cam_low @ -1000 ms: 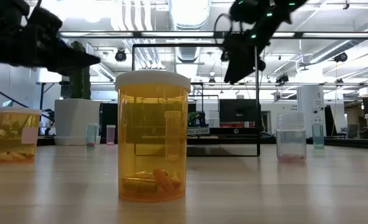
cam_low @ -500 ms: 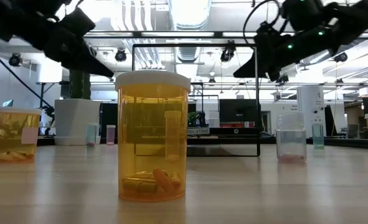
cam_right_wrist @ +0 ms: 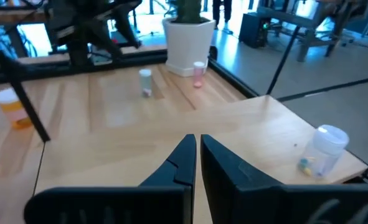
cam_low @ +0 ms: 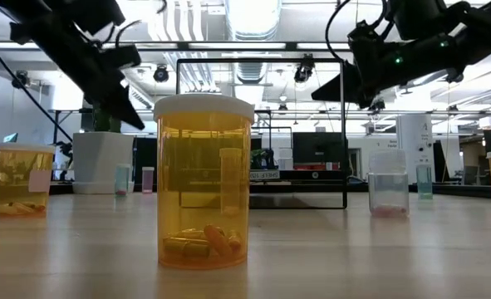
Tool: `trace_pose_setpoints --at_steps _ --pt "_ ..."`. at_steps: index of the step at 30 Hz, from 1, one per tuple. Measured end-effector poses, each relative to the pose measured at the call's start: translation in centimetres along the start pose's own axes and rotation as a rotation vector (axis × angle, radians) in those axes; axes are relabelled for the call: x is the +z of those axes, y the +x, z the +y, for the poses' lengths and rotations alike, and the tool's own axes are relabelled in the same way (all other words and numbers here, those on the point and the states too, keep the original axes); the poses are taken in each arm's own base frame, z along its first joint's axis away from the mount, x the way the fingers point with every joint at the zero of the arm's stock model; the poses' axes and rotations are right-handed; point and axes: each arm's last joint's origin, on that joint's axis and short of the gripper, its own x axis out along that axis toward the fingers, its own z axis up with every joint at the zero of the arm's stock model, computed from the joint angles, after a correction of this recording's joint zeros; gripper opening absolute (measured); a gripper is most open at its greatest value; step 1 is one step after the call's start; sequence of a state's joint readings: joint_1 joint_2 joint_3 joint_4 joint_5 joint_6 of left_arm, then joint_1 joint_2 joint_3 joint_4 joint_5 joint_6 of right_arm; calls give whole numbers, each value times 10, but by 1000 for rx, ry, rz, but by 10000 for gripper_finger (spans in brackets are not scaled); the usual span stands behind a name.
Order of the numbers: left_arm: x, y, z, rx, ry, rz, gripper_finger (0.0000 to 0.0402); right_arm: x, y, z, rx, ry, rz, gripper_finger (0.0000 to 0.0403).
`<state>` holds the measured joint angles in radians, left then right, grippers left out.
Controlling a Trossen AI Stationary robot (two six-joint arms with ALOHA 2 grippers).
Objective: Pick and place medicine bottles onto shelf by color
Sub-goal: Put the top left transparent light blue pill bottle on the shelf
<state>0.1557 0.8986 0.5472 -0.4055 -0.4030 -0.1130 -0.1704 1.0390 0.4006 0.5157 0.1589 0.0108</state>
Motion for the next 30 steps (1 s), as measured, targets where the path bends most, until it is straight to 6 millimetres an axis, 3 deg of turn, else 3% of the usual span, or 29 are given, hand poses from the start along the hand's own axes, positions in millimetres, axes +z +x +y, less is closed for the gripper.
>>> trace_pose_setpoints --at_steps 6,11,20,30 --pt "-3 14 10 129 -142 64 230 -3 4 3 11 -8 8 13" --pt "-9 20 14 227 -180 124 264 -6 6 4 11 -10 24 13" --pt "-31 32 11 253 -202 194 270 -8 7 4 11 -2 32 13" --pt "-40 37 11 276 -196 178 270 -6 7 4 11 0 13 13"
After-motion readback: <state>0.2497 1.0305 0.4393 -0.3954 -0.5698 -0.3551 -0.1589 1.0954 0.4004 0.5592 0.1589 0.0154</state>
